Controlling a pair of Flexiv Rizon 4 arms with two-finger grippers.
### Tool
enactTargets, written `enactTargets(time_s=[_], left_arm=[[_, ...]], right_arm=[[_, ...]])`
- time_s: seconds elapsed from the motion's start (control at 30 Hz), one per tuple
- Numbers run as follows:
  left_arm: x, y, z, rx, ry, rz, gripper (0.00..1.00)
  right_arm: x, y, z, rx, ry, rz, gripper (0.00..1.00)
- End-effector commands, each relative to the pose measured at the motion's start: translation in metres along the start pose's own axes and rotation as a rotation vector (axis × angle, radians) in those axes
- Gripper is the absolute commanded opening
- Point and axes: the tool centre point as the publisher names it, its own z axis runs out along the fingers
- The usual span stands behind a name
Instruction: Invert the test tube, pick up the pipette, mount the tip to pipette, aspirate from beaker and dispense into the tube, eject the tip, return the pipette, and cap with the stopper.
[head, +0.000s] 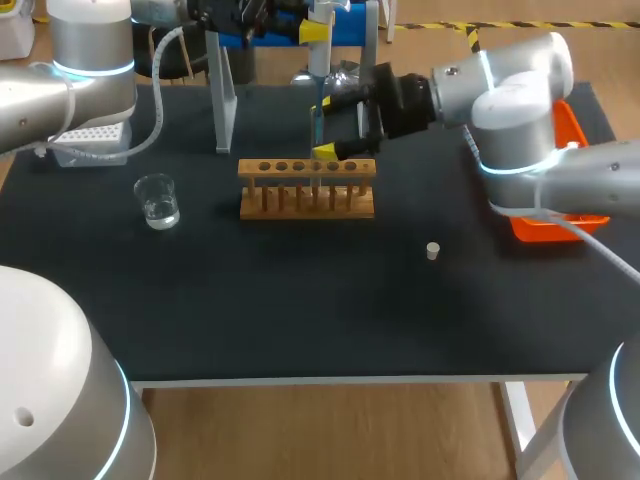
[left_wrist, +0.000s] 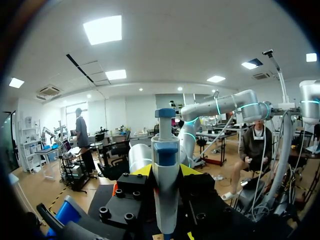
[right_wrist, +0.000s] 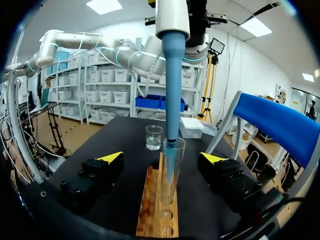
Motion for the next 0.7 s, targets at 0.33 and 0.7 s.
enactTargets(time_s=[0.33, 0.7], left_arm=[[-0.001, -0.001, -0.001, -0.001, 0.004, 0.0, 0.0], [-0.001, -0.001, -0.001, -0.001, 0.004, 0.0, 0.0]], right_arm=[[-0.008, -0.013, 0.014, 0.071, -0.038, -0.02, 1.0], [-0.011, -0.019, 0.021, 0.106, -0.053, -0.014, 1.0]])
